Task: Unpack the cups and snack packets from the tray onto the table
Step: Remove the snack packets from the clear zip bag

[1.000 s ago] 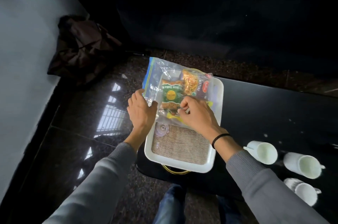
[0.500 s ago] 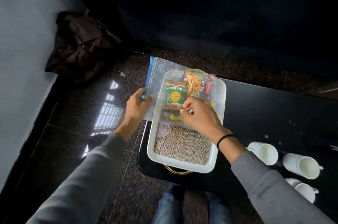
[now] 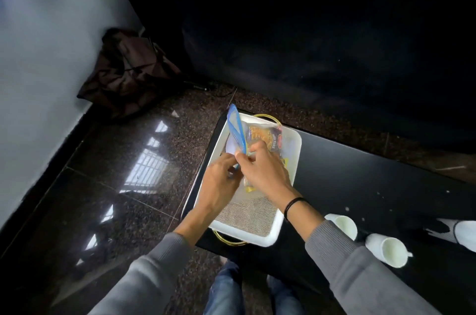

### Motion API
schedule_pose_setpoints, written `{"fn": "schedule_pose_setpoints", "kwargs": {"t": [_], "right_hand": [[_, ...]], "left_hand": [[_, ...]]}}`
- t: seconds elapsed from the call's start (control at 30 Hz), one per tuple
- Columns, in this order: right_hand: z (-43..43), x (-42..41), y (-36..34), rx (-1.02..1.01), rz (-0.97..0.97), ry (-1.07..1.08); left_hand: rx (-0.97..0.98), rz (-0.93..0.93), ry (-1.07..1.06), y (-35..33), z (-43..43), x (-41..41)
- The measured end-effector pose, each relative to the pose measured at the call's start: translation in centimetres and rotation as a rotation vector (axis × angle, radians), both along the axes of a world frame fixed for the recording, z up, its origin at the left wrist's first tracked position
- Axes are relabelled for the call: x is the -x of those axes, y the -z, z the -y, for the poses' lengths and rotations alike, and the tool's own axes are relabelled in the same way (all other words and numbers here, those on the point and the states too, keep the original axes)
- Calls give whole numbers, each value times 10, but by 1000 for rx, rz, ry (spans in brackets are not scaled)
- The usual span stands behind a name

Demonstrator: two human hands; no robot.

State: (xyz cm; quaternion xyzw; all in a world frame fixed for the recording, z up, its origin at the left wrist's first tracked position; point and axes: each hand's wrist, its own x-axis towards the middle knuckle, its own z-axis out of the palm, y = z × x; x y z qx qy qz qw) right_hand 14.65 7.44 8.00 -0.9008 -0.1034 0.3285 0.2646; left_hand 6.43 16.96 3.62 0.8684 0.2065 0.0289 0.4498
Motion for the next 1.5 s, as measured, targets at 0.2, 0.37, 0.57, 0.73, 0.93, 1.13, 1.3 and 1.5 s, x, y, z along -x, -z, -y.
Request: {"fn": "schedule_pose_setpoints", "kwargs": {"t": [0.2, 0.37, 0.57, 0.73, 0.93, 1.13, 1.3, 1.5], "right_hand": [[22, -7, -18, 95, 15, -2], [42, -14, -37, 157, 219, -164], [59, -19, -61, 137, 405, -382], [66, -19, -69, 98, 502, -445], [84, -12, -72, -96, 489, -276], [91, -1, -79, -245, 31, 74], [78, 9, -80, -333, -414, 285], [81, 11, -96, -466, -465, 351]], "left_hand": [[128, -19, -37, -20, 32, 10], [65, -72, -226, -46, 43, 15], [-639, -4, -187, -66, 33, 13], [-831, -62, -30, -74, 15, -6], [-790, -321, 164, -90, 32, -9], [-711, -322, -10, -111, 50, -1], [-692, -243, 94, -130, 63, 9], [157, -97, 174, -127, 45, 40]]}}
